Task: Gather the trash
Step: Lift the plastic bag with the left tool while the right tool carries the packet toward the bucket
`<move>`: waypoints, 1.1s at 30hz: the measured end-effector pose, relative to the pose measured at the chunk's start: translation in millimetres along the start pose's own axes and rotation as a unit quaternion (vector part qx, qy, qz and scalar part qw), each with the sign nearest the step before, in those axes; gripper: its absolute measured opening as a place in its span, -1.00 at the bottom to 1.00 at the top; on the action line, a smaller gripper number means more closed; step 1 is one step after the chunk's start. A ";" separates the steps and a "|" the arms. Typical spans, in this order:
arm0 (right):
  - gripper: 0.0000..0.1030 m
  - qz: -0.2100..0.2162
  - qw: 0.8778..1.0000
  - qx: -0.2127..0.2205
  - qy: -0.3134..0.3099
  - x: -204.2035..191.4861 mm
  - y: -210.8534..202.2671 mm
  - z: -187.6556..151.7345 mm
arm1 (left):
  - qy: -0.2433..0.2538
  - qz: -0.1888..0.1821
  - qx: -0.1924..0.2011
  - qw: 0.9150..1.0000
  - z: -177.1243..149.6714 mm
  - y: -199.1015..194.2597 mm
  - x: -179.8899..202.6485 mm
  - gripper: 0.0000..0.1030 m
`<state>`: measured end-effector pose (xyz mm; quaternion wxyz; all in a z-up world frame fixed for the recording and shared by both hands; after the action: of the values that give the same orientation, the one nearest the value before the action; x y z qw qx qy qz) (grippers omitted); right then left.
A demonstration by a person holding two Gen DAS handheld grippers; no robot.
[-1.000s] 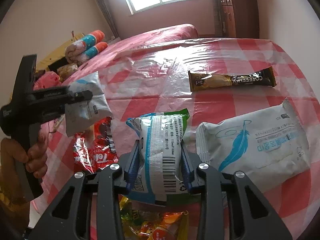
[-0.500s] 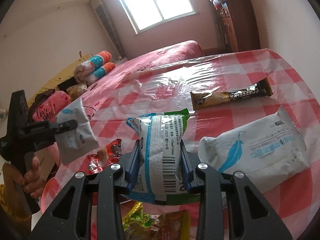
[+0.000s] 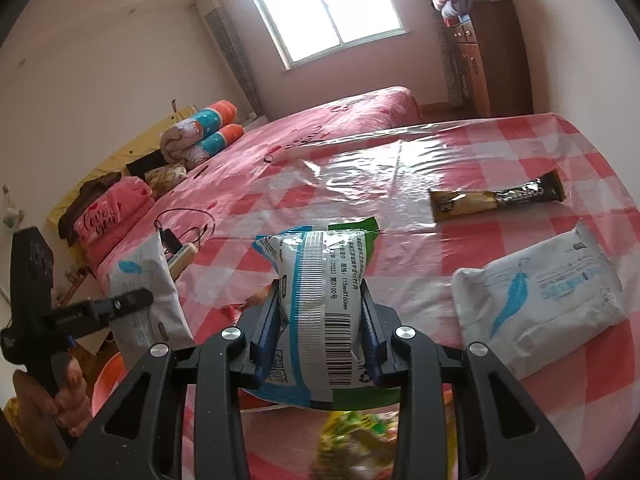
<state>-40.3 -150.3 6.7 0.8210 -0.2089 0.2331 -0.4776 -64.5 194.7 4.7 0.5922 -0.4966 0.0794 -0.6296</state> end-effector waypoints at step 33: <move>-0.28 0.264 0.947 -0.129 -0.131 -283.8 63.6 -33.9 | -0.098 0.098 0.067 0.988 -19.5 -109.5 -186.2 -0.41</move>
<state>-139.8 124.8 -4.5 0.9069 -0.3051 0.2298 -0.1780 -187.7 370.0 -28.5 0.6879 -0.5051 0.0272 -0.5205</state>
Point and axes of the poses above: each gripper's, at about its wrist camera, not at the fingertips, and y roughly the way its jaws point, x to its right, z to its top, the point moved 6 cm from there along y, roughly the way its jaws point, and after that the axes turned 13 degrees about -y, right-handed, at the moved point
